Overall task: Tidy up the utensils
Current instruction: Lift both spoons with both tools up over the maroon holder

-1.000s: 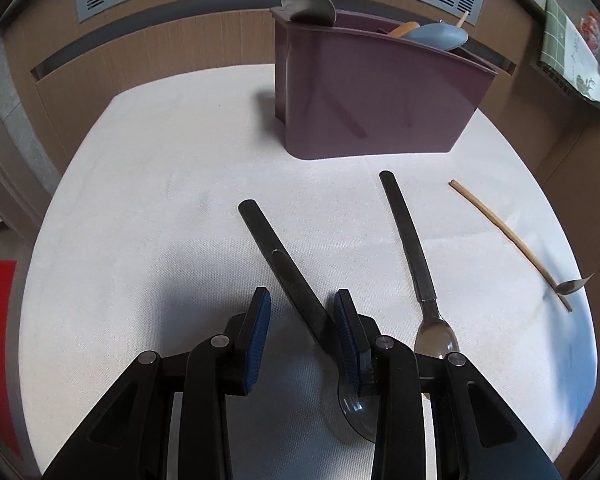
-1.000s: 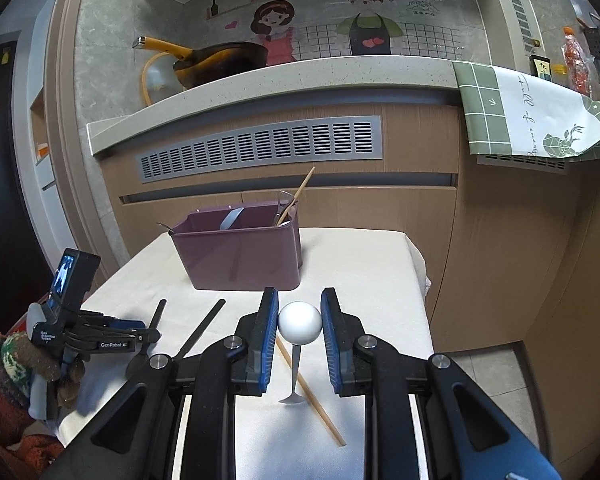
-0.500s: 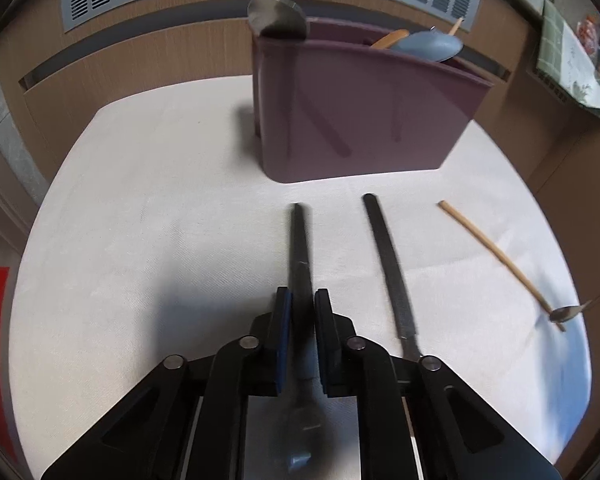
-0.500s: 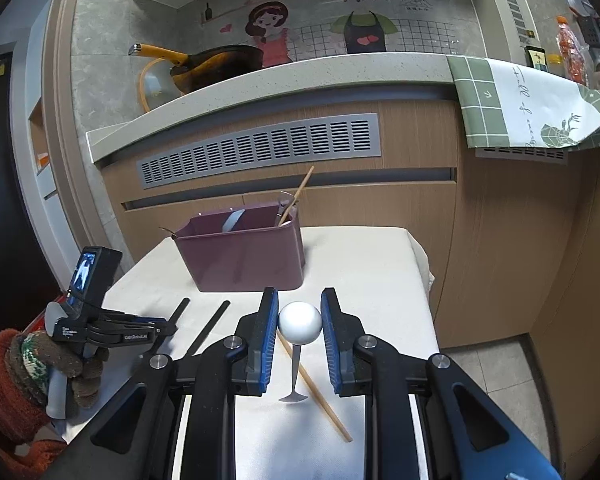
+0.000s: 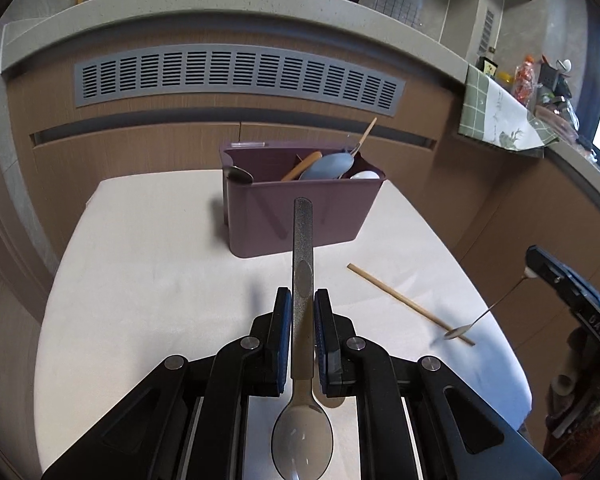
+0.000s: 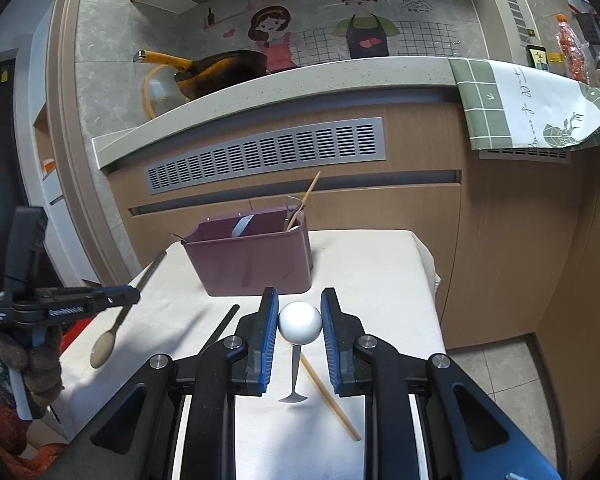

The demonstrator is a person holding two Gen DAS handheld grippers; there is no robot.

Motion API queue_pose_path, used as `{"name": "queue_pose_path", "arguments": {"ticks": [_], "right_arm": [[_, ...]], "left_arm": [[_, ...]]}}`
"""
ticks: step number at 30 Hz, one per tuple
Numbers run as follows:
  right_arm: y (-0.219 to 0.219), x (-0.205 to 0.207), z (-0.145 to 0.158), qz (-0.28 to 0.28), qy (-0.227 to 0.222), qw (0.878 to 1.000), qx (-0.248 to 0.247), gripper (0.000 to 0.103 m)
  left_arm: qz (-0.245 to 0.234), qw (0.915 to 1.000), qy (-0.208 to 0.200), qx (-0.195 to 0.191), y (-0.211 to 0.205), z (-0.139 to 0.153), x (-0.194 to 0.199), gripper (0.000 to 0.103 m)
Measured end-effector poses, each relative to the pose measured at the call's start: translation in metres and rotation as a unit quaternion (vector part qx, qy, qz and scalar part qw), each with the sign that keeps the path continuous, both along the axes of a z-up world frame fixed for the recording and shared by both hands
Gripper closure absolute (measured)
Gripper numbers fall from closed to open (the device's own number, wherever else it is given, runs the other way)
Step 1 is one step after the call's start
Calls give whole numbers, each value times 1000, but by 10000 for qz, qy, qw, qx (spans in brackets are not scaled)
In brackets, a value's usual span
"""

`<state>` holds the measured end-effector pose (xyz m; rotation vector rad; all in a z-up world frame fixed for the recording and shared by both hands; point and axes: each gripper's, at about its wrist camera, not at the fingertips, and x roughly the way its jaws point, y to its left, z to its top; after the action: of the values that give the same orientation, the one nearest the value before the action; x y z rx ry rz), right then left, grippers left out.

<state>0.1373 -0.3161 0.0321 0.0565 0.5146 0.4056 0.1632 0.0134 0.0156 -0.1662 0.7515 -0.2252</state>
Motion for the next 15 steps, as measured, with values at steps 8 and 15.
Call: {"name": "queue_pose_path", "arguments": {"ticks": [8, 15], "right_arm": [[0, 3, -2, -47, 72, 10000, 3, 83], [11, 21, 58, 74, -479, 9987, -160, 83]], "left_arm": [[180, 9994, -238, -197, 3, 8, -5, 91], [355, 9833, -1738, -399, -5, 105, 14, 91]]}}
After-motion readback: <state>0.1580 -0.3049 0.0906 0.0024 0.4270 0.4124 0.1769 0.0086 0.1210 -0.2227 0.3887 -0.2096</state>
